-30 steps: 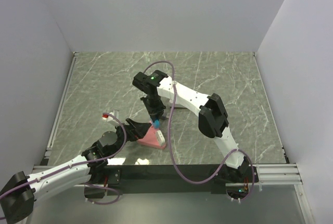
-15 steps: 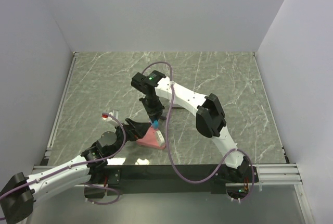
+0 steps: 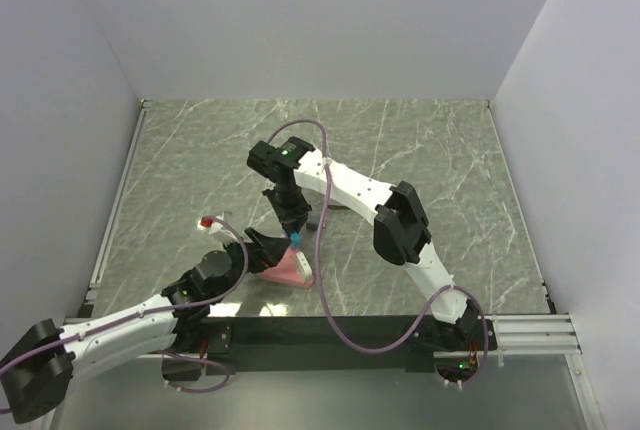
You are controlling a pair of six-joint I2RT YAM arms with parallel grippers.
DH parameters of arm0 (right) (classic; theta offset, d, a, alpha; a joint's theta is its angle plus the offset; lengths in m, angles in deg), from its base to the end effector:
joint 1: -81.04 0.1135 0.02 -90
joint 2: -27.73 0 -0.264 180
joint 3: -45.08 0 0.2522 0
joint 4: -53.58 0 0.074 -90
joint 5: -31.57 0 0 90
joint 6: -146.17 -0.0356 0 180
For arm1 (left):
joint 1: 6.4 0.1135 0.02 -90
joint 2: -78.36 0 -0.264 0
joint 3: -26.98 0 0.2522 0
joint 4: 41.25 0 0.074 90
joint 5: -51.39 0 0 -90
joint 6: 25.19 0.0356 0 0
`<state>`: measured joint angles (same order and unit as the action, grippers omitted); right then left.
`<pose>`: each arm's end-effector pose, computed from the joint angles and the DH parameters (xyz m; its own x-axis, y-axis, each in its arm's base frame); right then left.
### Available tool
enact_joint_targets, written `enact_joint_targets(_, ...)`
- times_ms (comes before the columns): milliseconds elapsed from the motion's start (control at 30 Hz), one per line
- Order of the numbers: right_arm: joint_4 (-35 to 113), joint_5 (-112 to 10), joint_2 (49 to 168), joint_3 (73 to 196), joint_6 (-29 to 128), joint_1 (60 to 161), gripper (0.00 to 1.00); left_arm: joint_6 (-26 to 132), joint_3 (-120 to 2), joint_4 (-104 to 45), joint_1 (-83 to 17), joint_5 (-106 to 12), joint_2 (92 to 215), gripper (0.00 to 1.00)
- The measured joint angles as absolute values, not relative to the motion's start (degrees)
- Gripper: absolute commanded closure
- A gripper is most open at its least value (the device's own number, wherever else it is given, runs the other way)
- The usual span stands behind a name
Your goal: Insert the plug
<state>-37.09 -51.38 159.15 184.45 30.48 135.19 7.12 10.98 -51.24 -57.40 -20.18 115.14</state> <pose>0.2649 0.3740 0.2379 -0.8762 -0.4780 -0.0614 -0.4813 0.8610 0.1646 0.1033 -0.1097 0.1619 -0.5209 -0.6308 -0.5751 0.1900 0.5711 -0.7986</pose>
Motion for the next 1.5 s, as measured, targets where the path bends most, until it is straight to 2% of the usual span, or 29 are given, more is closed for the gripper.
enact_joint_targets(233, -36.95, -51.34, 159.15, 184.45, 30.83, 135.21, 1.00, 3.25, 10.93, -52.51, -59.21, -16.09, 122.07, 0.18)
enact_joint_targets(667, -36.69, -51.07, 159.13, 184.05, 33.30, 135.30, 1.00, -11.62, 10.80, -42.32, -73.00, 4.87, 116.76, 0.16)
enact_joint_targets(900, -35.82, -50.68, 158.67, 183.11, 33.58, 135.28, 1.00, -17.71, 10.54, -38.43, -75.87, 9.42, 127.51, 0.15)
enact_joint_targets(1100, -34.90, -49.30, 158.67, 183.02, 33.86, 135.28, 1.00, -19.48, 9.97, -40.53, -77.90, 12.02, 131.60, 0.29)
enact_joint_targets(1200, -34.88, -49.06, 158.67, 183.02, 34.30, 135.28, 1.00, -19.37, 10.23, -39.81, -78.60, 11.71, 131.14, 0.44)
enact_joint_targets(1500, -33.96, -49.61, 157.25, 181.06, 35.26, 135.19, 1.00, -18.11, 10.87, -40.09, -79.01, 10.71, 126.66, 0.62)
